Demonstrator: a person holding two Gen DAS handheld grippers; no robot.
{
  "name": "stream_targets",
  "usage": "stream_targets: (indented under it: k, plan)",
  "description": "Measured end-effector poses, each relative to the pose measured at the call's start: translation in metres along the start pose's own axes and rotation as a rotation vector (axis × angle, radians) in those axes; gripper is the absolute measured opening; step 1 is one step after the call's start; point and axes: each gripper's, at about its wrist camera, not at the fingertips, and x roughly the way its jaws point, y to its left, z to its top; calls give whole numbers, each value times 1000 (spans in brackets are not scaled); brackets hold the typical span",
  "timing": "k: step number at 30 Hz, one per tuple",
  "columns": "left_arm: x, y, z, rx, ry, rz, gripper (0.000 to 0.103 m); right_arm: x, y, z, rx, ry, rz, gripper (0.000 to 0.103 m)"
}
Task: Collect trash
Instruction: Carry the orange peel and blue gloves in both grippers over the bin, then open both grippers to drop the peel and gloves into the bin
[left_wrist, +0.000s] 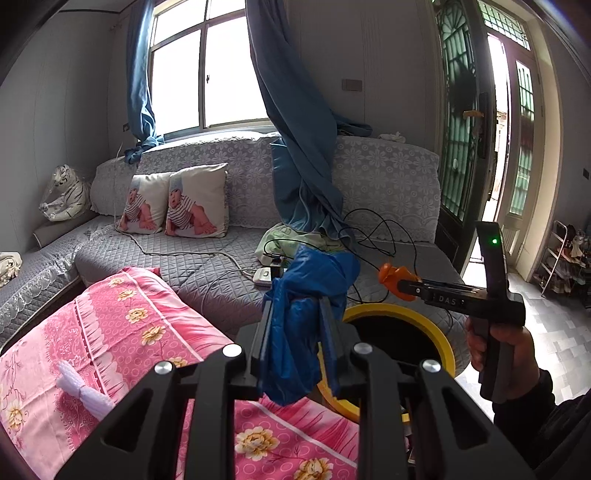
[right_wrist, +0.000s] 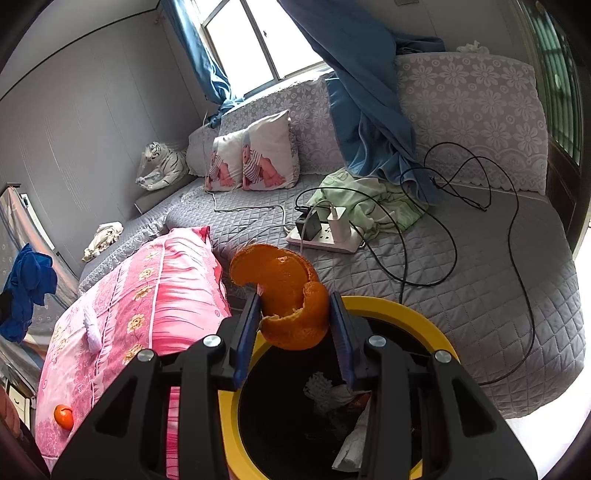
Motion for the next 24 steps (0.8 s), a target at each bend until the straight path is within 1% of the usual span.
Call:
stream_targets:
  k: [4, 12, 15, 20, 21, 22, 23, 24]
  plan:
    - [42, -8, -3, -10, 64, -53, 22, 5, -12, -4, 34, 20, -22, 36]
    - [127, -34, -18, -23, 221, -171, 22, 10, -38, -10, 95, 40, -66, 36]
    - [152, -43, -24, -18, 265, -197, 22, 13, -48, -12, 116, 51, -84, 36]
    - [179, -54, -33, -29, 322, -227, 23, 20, -60, -18, 139, 80, -96, 38]
    - [182, -55, -34, -36, 325, -230, 25, 22, -63, -19, 145, 83, -101, 40]
    - [183, -55, -35, -44, 328, -229, 35, 23, -65, -20, 153, 83, -110, 41]
    - [183, -54, -37, -56, 327, -221, 42, 23, -67, -21, 161, 79, -117, 44]
    - [183, -52, -38, -69, 322, -214, 56, 23, -69, -20, 170, 73, -118, 46]
